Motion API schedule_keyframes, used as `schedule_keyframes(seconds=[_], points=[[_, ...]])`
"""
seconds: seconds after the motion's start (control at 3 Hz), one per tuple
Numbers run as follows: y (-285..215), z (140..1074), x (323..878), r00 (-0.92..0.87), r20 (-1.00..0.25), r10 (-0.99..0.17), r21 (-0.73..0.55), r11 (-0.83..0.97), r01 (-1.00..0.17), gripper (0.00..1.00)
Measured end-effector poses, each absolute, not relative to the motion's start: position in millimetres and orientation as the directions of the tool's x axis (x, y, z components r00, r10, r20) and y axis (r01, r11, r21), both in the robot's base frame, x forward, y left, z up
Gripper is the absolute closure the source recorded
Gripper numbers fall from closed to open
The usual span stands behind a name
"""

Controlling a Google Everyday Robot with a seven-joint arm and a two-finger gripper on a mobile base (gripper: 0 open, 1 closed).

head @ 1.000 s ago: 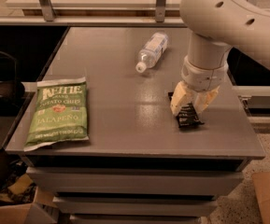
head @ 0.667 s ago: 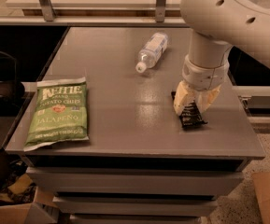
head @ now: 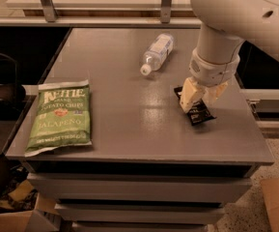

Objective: Move rxbar chocolate near green jalapeno chip bag

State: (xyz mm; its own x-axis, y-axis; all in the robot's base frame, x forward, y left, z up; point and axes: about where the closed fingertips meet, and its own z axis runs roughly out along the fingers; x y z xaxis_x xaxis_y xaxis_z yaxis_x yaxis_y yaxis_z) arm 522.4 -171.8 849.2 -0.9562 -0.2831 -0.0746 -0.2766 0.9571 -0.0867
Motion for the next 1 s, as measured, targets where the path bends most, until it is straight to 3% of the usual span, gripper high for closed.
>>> schedule_keyframes(seconds=[0.67,1.0], points=[[-149,886,559,-0.797,-0.182,-0.576,-0.111,0.817,-0.566,1.0],[-148,887,561,-0.74,-0.177,-0.649,-0.129,0.761,-0.636,1.0]])
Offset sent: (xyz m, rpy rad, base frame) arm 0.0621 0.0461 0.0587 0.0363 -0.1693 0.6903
